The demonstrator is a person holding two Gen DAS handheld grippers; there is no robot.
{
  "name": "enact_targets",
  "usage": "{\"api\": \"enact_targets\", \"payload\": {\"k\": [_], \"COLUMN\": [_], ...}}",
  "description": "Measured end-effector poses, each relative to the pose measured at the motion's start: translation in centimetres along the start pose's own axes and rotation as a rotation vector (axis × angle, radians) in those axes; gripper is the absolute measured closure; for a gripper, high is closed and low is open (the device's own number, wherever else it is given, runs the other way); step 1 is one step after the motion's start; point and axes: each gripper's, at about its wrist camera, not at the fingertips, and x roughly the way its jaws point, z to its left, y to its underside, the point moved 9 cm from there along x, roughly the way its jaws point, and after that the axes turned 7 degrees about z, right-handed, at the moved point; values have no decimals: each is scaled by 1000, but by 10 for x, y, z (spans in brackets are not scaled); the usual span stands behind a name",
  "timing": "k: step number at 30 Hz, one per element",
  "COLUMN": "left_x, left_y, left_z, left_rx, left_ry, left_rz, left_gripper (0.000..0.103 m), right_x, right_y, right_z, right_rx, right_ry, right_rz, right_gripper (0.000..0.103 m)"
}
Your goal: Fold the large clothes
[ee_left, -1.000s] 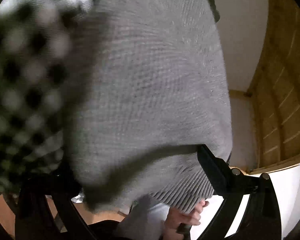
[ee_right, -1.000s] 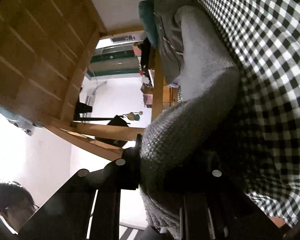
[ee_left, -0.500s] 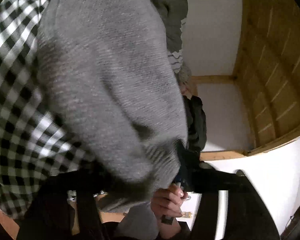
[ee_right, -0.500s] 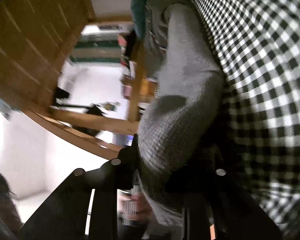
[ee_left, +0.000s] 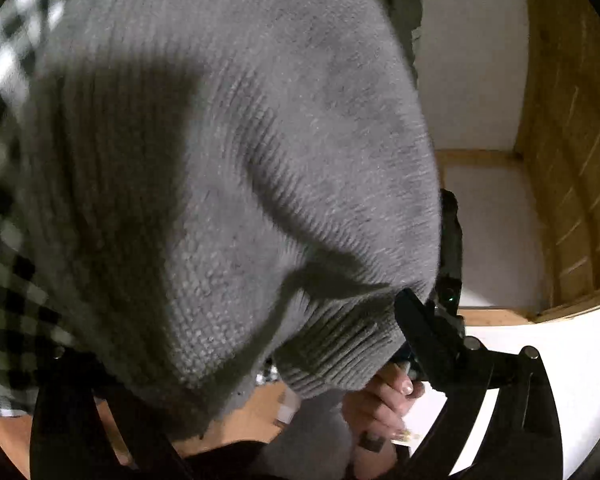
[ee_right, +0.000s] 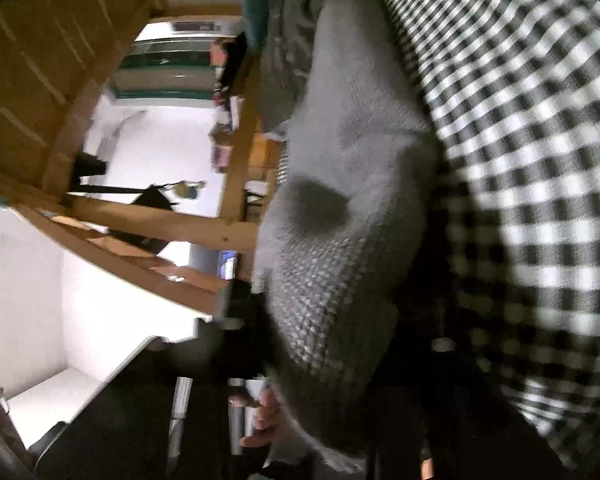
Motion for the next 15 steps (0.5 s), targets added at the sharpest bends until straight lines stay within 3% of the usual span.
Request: {"api": "enact_targets", "payload": {"k": [2,3,5,8,13,15], "left_x": [-1,-2,-5,-8,12,38], "left_y": [2,5,12,16,51,55], "left_z": [9,11,10,6,6,-3], "left_rx": [-7,-5,-7,-13,-23,-23], "left_ry": [-48,-72,-43,-14,-6,13], "left_rz": [15,18,34,54,129,139], "left_gripper": [47,53,69,70,69,41], "right_x": [-4,-6,-16,-33,-79,-89], "right_y": [7,9,15,30,58,68], "right_z": [13,18,27,20,-10,-18], "right_rx": [-28,-34,-33,-12,93,121], "right_ry": [-76,-105,-136,-111,-54,-47], "right_rz": [-37,-55,-95,-110,-183,-189], "right_gripper": [88,89,89,89,89,89]}}
